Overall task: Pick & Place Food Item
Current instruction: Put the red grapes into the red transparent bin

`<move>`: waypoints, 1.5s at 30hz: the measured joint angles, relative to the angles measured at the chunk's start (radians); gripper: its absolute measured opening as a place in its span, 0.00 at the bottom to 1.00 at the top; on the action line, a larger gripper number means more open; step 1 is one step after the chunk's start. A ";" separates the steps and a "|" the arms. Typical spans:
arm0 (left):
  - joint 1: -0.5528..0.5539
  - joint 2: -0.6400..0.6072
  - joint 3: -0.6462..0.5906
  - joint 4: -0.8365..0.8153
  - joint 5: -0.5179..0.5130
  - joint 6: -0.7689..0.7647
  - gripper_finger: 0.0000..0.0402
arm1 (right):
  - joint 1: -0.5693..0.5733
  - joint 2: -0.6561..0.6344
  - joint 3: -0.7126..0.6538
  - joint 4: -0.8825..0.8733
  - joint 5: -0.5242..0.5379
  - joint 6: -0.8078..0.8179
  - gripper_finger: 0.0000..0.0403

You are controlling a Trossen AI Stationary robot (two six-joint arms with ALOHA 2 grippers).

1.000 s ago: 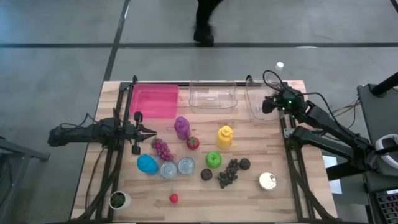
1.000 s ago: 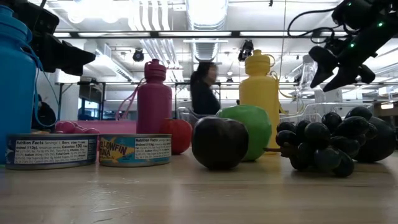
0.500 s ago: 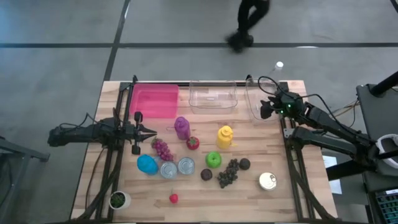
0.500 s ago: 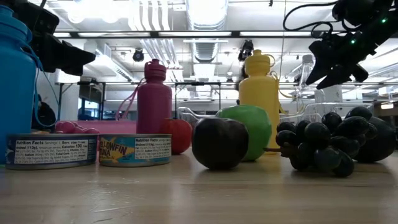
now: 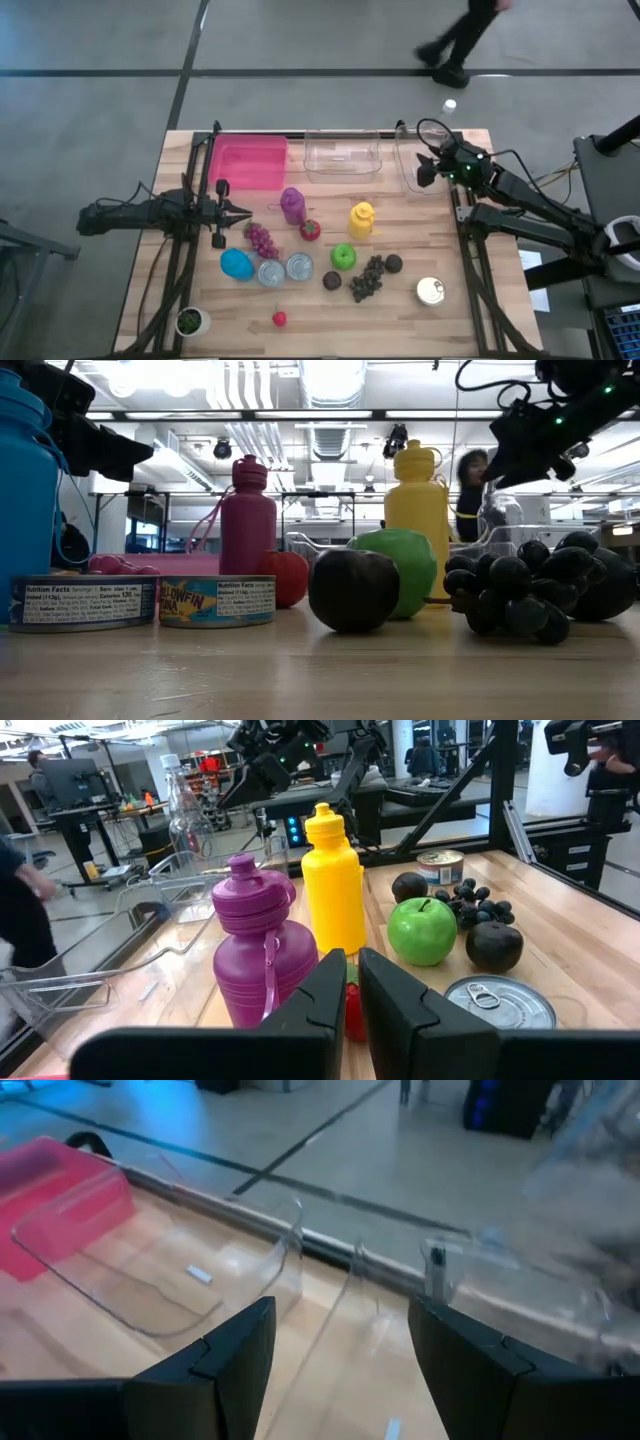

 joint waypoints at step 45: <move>0.000 0.000 0.000 0.000 0.000 0.000 0.09 | 0.743 0.391 0.034 0.531 -0.016 -0.061 0.56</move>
